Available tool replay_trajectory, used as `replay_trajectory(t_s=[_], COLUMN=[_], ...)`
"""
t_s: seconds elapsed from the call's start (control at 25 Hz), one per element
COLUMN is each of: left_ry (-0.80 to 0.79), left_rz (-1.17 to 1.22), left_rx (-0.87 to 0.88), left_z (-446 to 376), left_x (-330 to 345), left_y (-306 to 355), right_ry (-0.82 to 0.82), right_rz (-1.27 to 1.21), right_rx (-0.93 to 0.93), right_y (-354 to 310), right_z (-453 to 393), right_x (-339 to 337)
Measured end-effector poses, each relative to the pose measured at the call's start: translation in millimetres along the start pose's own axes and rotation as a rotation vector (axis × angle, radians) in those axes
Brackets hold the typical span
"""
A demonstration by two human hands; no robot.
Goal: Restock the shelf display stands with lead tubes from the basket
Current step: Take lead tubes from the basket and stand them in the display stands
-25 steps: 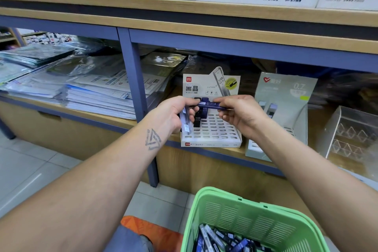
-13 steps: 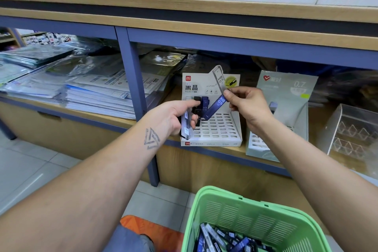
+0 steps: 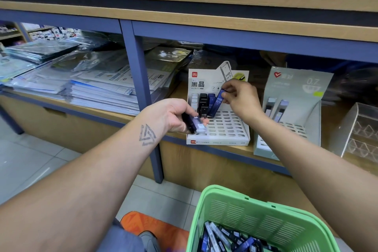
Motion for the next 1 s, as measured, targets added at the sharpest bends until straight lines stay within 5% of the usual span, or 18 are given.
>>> replay_trajectory(t_s=[0.48, 0.72, 0.88, 1.0], left_ry=[-0.041, -0.063, -0.099, -0.136], left_rz=[-0.013, 0.009, -0.004, -0.011], left_rx=[-0.020, -0.033, -0.016, -0.003], left_z=[-3.9, -0.6, 4.3, 10.4], left_x=[-10.9, -6.6, 0.2, 11.6], left_y=[-0.9, -5.3, -4.8, -5.5], right_ry=[-0.110, -0.033, -0.044, -0.332], right_rz=[0.145, 0.363, 0.165, -0.236], right_rx=[-0.103, -0.144, -0.025, 0.240], right_y=[6.8, 10.2, 6.5, -2.3], right_z=[-4.1, 1.5, 16.5, 36.4], right_x=[19.1, 26.1, 12.0, 4.5])
Point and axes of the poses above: each hand's wrist, its own z-axis away from the middle knuckle, its own x-axis out of the palm, y = z × x, the point moved 2 cm from there along -z, towards the middle knuckle, and after that the axes turned 13 degrees about x, right-handed, at the moved point
